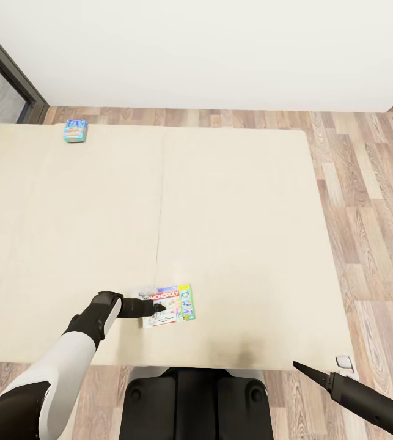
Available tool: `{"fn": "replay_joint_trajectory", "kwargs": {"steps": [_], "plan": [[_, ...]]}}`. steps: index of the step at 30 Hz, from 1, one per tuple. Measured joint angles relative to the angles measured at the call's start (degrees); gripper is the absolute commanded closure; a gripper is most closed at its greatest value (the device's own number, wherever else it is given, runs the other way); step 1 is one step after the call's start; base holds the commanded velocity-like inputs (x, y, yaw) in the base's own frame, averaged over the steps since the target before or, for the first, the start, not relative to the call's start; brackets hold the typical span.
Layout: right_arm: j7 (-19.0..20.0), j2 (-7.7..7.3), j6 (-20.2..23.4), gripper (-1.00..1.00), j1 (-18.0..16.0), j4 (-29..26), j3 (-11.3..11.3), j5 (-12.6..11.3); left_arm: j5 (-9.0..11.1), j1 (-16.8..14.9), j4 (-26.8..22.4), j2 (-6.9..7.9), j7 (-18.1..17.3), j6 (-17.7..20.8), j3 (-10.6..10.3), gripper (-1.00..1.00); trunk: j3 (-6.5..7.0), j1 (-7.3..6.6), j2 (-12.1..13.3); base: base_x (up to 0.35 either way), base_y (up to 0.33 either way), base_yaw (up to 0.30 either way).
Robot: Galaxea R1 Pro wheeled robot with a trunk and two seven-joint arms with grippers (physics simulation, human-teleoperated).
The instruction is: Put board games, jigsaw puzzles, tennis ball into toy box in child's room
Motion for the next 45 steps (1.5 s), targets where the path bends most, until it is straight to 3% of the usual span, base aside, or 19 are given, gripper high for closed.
{"fn": "replay_joint_trajectory", "kwargs": {"steps": [18,45], "plan": [[-0.08,-0.01,0.0,-1.0,0.02,-0.03,0.0,0.04,0.01,0.01,0.0,0.0,0.0,0.0,-0.05,-1.0,0.4,0.0,0.0,0.0,-0.004,-0.059],[-0.09,-0.01,0.01,-1.0,0.02,-0.03,-0.01,0.07,-0.07,0.07,0.02,-0.05,0.0,-0.05,-0.1,-1.0,0.44,0.0,0.0,0.0,-0.189,-0.007]]}}
